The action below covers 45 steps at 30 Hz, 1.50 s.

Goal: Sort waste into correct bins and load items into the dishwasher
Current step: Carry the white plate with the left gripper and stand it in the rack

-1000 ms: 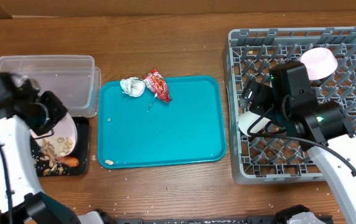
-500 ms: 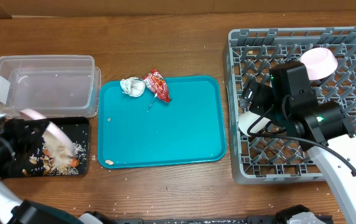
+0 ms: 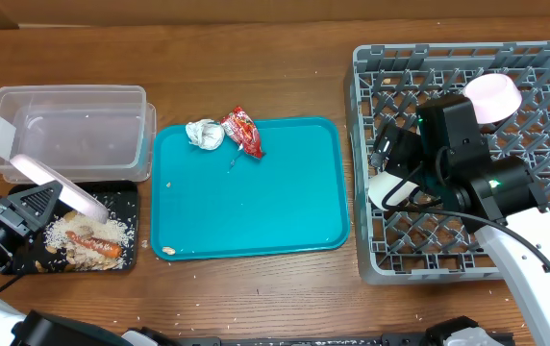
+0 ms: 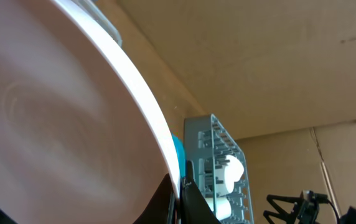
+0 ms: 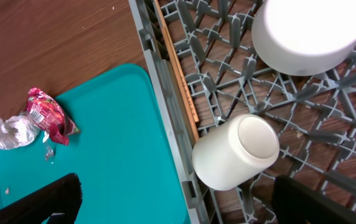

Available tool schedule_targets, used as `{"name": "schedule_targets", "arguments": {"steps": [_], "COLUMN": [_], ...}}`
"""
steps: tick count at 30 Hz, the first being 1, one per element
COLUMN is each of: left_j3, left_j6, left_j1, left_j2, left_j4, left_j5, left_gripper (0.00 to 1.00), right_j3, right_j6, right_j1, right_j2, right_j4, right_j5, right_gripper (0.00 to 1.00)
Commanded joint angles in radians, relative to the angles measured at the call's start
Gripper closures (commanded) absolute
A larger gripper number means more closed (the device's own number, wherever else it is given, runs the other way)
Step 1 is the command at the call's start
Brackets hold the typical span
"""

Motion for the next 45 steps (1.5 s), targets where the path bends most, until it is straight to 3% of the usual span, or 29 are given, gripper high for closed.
{"name": "schedule_targets", "arguments": {"steps": [1, 5, 9, 11, 15, 16, 17, 19, 20, 26, 35, 45], "left_j3": [0.0, 0.001, 0.003, 0.003, 0.003, 0.003, 0.003, 0.003, 0.003, 0.003, 0.003, 0.003], "left_j6": [0.08, 0.188, 0.136, 0.017, -0.42, -0.56, -0.812, -0.98, -1.126, -1.369, -1.503, -1.575], "left_j1": [-0.014, -0.115, -0.333, -0.474, -0.768, -0.83, -0.964, -1.086, -1.194, -1.421, -1.562, -1.612], "left_j2": [-0.026, -0.045, -0.049, -0.049, -0.047, -0.045, -0.043, -0.032, -0.008, 0.136, 0.383, 0.526], "left_j4": [-0.036, -0.106, 0.01, 0.141, 0.632, 0.767, 1.038, 1.296, 1.535, 1.978, 2.187, 2.192], "left_j5": [0.071, 0.155, 0.19, 0.211, 0.204, 0.147, 0.004, -0.087, -0.167, -0.37, -0.499, -0.529], "left_gripper": [0.96, 0.96, 0.96, 0.96, 0.96, 0.96, 0.96, 0.96, 0.96, 0.96, 0.96, 0.96], "right_j3": [0.006, 0.006, 0.006, 0.006, 0.006, 0.006, 0.006, 0.006, 0.006, 0.006, 0.006, 0.006], "right_j6": [0.007, 0.007, 0.007, 0.007, 0.007, 0.007, 0.007, 0.007, 0.007, 0.007, 0.007, 0.007], "right_j1": [-0.002, -0.002, -0.002, -0.002, -0.002, -0.002, -0.002, -0.002, -0.002, -0.002, -0.002, -0.002], "right_j2": [-0.017, -0.017, -0.017, -0.017, -0.017, -0.017, -0.017, -0.017, -0.017, -0.017, -0.017, -0.017], "right_j4": [0.004, 0.004, 0.004, 0.004, 0.004, 0.004, 0.004, 0.004, 0.004, 0.004, 0.004, 0.004], "right_j5": [0.0, 0.0, 0.0, 0.0, 0.0, 0.0, 0.0, 0.0, 0.0, 0.0, 0.0, 0.0], "right_gripper": [0.0, 0.0, 0.0, 0.0, 0.0, 0.0, 0.0, 0.0, 0.0, 0.0, 0.0, 0.0]}}
